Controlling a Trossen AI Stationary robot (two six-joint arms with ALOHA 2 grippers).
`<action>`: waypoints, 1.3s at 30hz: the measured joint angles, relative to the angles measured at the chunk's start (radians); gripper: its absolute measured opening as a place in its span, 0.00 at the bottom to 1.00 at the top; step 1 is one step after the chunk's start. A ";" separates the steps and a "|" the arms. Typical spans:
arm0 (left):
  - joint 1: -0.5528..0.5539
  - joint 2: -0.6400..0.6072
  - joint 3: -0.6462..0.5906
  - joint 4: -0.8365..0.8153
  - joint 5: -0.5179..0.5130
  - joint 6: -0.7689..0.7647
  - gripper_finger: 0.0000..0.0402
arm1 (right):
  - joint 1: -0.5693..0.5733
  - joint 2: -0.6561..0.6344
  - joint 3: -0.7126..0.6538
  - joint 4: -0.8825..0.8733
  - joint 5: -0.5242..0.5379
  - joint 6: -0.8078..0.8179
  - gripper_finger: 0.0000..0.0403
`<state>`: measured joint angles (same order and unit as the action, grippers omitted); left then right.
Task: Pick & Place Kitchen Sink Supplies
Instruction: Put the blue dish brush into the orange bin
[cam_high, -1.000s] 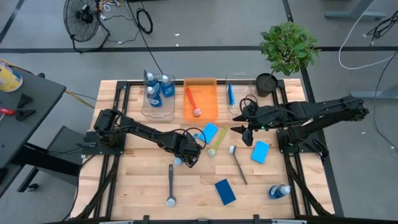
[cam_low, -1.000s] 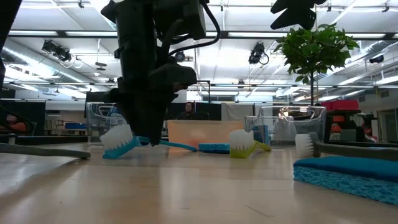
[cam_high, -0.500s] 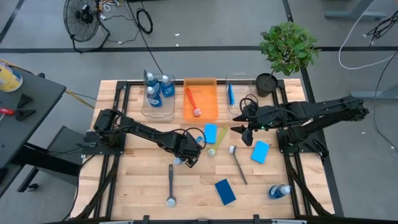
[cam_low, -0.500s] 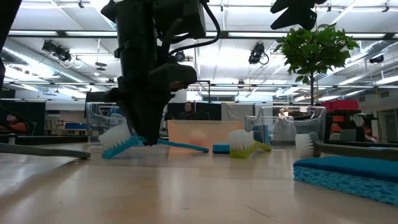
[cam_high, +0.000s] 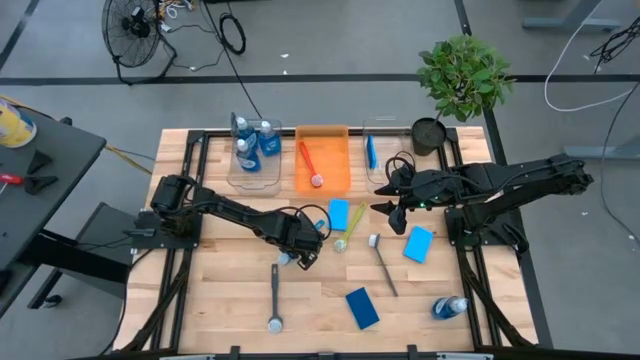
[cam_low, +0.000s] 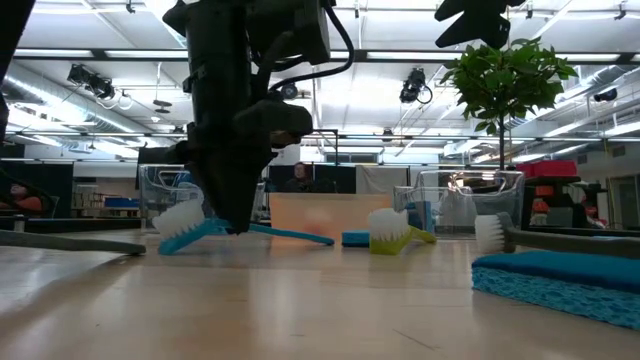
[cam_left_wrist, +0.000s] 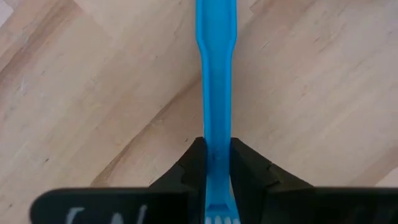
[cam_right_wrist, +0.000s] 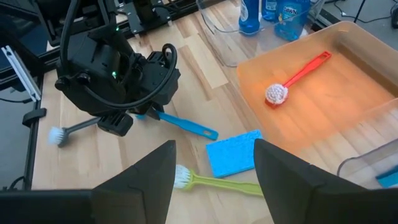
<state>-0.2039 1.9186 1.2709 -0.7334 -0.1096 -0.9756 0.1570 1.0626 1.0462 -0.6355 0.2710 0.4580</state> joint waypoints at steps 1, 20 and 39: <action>0.000 0.000 0.000 0.000 0.001 0.000 0.14 | 0.000 0.000 0.000 0.000 0.000 0.006 0.54; 0.040 -0.140 -0.001 -0.015 -0.066 -0.007 0.13 | 0.000 0.000 0.001 0.010 0.000 0.006 0.54; 0.210 -0.257 0.000 0.098 -0.116 0.133 0.14 | 0.000 0.000 0.001 0.015 0.000 0.005 0.54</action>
<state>0.0059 1.6616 1.2709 -0.6359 -0.2259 -0.8428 0.1566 1.0622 1.0473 -0.6205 0.2710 0.4633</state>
